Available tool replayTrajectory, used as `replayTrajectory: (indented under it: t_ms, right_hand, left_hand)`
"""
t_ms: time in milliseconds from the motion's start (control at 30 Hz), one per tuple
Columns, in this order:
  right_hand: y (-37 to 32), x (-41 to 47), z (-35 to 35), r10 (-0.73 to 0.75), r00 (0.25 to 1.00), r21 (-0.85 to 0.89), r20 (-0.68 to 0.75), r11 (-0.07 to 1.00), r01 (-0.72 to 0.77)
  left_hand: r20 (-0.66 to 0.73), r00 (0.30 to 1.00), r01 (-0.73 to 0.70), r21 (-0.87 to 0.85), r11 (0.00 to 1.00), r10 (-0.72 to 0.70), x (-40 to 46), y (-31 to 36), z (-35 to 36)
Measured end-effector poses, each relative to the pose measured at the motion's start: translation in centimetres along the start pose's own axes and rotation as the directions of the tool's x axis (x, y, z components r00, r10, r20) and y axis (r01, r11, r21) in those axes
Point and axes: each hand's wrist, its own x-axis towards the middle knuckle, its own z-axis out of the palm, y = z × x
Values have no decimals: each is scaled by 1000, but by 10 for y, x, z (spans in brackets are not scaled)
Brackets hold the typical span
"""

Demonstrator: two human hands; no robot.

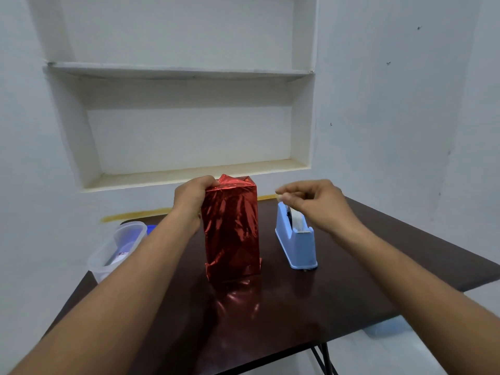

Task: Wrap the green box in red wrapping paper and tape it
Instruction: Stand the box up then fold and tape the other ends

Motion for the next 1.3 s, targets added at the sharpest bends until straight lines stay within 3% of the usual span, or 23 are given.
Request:
replayTrajectory:
  t_ms: [100, 267, 633, 1100, 1300]
  right_hand:
    - [-32, 25, 5, -104, 991, -117, 81, 987, 113]
    - [-75, 69, 21, -149, 979, -374, 137, 908, 190]
    - [-120, 129, 54, 29, 913, -578, 408, 782, 233]
    - [-118, 163, 75, 52, 780, -609, 624, 657, 444]
    - [-119, 168, 79, 76, 736, -592, 673, 651, 475]
  left_hand:
    - [9, 1000, -4, -19, 1000, 4, -5, 2, -1]
    - [3, 1000, -24, -31, 999, 24, -9, 4, -2]
    - [24, 999, -22, -50, 998, 24, -8, 3, -2]
    - [34, 999, -13, -94, 996, 16, -5, 2, -3]
    - [43, 999, -13, -92, 996, 17, -3, 0, -3]
